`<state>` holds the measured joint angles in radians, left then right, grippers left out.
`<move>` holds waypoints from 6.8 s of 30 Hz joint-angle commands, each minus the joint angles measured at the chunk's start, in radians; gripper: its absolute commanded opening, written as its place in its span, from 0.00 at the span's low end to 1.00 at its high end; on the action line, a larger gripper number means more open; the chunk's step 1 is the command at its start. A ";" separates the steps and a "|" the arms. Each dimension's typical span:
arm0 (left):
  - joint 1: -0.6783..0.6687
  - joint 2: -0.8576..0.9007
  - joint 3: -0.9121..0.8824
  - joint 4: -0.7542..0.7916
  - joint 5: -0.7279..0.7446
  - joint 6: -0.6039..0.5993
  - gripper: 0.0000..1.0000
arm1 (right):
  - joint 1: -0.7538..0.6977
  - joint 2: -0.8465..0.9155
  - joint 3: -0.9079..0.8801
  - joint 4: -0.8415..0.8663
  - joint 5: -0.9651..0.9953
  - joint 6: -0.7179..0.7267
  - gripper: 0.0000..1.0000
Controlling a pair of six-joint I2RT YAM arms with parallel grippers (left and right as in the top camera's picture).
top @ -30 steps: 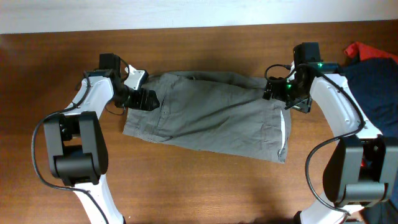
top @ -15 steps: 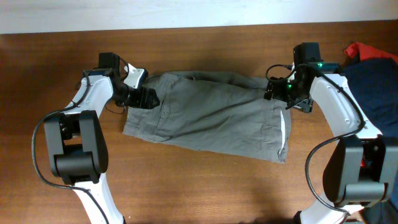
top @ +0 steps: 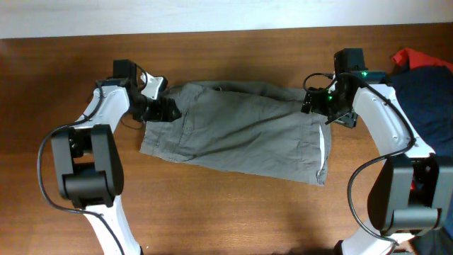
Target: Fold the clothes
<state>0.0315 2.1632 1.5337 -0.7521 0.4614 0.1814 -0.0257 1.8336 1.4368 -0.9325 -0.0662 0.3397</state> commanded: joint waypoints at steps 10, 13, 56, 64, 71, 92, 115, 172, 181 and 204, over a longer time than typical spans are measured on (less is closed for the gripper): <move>-0.010 0.042 -0.014 0.036 -0.097 -0.057 0.01 | -0.008 0.010 -0.011 0.005 0.033 0.002 0.99; -0.004 0.042 -0.014 0.066 -0.198 -0.179 0.01 | -0.008 0.010 -0.024 0.006 0.033 0.003 0.99; 0.199 0.041 0.093 -0.075 -0.410 -0.381 0.81 | 0.110 0.150 -0.034 0.426 -0.210 0.018 0.98; 0.198 0.041 0.243 -0.232 -0.579 -0.381 0.99 | 0.089 0.153 -0.034 0.428 -0.164 0.017 0.99; 0.162 0.040 0.365 -0.304 -0.526 -0.380 0.99 | 0.105 0.153 -0.034 0.397 -0.185 0.101 0.99; -0.073 0.040 0.411 -0.175 -0.372 -0.362 0.99 | 0.103 0.191 -0.040 0.391 -0.245 -0.047 0.99; -0.073 0.040 0.411 -0.176 -0.371 -0.362 0.99 | 0.024 0.283 -0.040 0.543 -0.437 -0.171 0.98; -0.073 0.041 0.411 -0.192 -0.372 -0.362 0.99 | -0.081 0.319 0.003 0.214 -0.241 -0.028 0.04; -0.073 0.041 0.411 -0.192 -0.372 -0.362 0.99 | -0.083 0.200 0.003 0.138 -0.034 0.013 0.04; -0.072 0.041 0.411 -0.187 -0.380 -0.362 0.99 | 0.279 0.148 0.126 0.100 0.351 -0.002 0.04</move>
<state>-0.0437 2.1979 1.9240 -0.9405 0.0788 -0.2005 0.2169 2.0109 1.4906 -0.8215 0.2035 0.3363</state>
